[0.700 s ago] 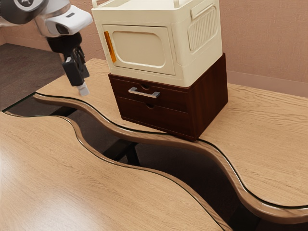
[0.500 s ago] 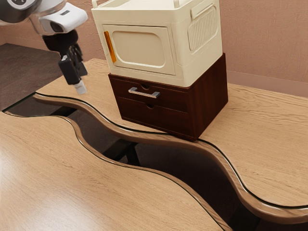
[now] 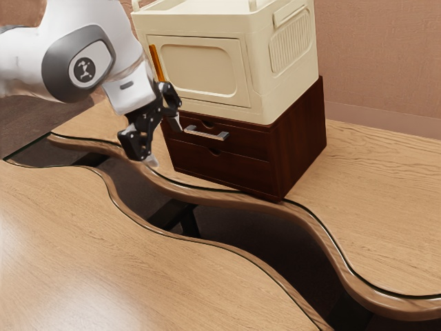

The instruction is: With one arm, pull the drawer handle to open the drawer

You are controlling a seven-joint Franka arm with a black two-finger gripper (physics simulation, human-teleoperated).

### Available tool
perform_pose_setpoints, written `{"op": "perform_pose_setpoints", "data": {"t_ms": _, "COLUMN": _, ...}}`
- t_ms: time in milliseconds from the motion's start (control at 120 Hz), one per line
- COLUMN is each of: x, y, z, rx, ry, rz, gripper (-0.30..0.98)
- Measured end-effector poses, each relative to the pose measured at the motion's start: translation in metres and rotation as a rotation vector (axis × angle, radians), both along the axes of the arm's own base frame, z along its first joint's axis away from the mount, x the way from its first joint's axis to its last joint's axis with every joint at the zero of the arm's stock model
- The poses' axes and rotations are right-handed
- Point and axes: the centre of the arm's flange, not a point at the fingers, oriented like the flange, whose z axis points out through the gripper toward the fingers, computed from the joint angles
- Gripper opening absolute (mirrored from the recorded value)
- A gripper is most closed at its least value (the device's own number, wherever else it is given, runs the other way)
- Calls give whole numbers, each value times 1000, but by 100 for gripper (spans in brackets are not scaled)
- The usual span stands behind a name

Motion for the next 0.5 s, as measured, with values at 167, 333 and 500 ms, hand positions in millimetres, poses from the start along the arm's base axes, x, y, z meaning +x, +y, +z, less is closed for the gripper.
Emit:
{"op": "perform_pose_setpoints", "data": {"t_ms": 167, "x": 37, "y": -3, "z": -7, "rx": 67, "ry": -92, "rz": -187, "gripper": 64}}
{"op": "perform_pose_setpoints", "data": {"t_ms": 333, "x": 73, "y": 33, "z": -18, "rx": 37, "ry": -173, "rz": -245, "gripper": 52}}
{"op": "perform_pose_setpoints", "data": {"t_ms": 500, "x": 100, "y": 54, "z": -30, "rx": 47, "ry": -212, "rz": -305, "gripper": 44}}
